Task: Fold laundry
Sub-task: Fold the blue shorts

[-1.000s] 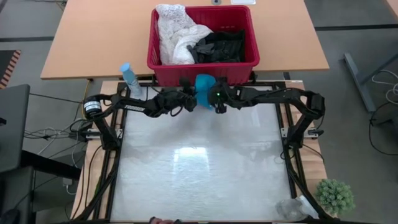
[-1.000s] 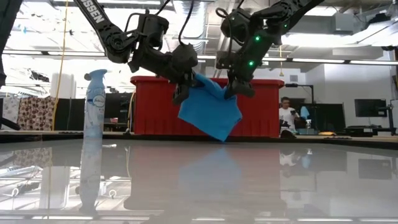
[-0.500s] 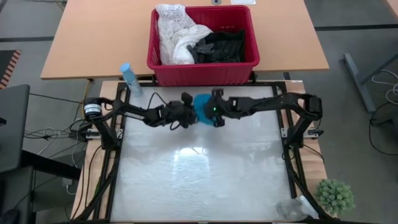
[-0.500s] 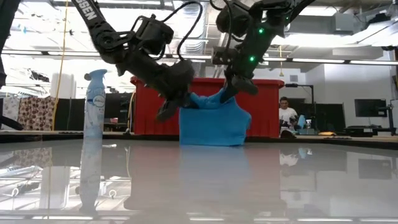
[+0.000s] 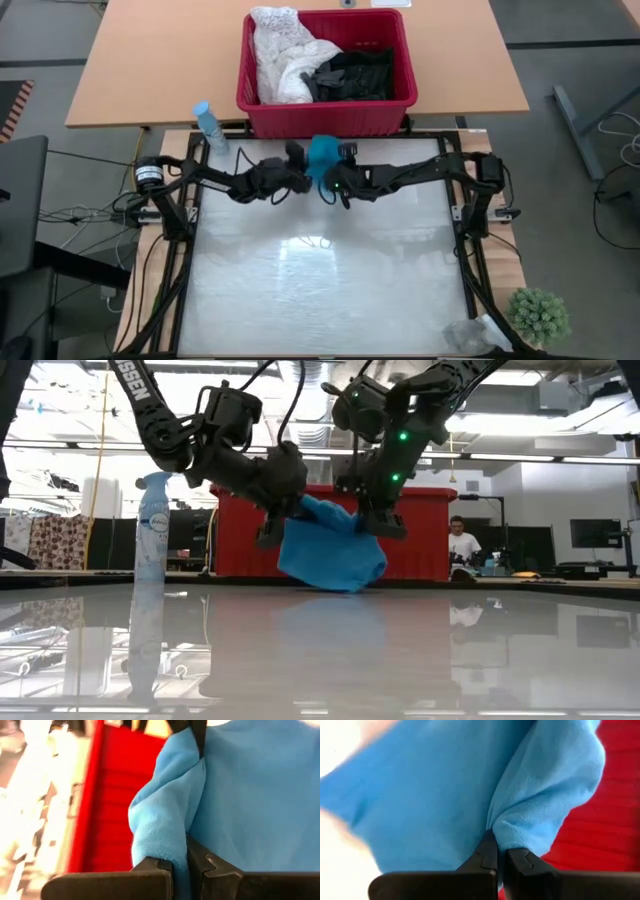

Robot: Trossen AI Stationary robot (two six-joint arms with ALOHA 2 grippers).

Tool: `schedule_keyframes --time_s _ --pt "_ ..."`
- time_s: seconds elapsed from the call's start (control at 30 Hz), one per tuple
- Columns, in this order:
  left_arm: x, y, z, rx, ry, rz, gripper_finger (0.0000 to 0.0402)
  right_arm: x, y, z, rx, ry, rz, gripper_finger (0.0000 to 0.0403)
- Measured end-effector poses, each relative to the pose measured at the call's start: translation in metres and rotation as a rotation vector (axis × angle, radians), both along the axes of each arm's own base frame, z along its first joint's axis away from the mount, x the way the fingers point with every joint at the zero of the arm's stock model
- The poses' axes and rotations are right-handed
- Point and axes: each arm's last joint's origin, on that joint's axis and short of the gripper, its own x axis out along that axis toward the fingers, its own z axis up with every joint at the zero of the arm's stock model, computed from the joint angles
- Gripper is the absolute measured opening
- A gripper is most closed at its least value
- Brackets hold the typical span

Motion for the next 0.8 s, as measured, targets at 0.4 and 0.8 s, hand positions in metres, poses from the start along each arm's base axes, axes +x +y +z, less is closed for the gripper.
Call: schedule_keyframes --time_s 0.4,0.8 --pt "0.009 -0.034 -0.009 -0.153 -0.046 0.136 0.0000 0.015 0.028 -0.017 0.008 -0.012 0.093 0.0024" --pt "0.014 -0.109 -0.043 -0.116 0.040 0.132 0.0000 0.017 0.099 -0.053 0.064 0.095 0.230 0.0024"
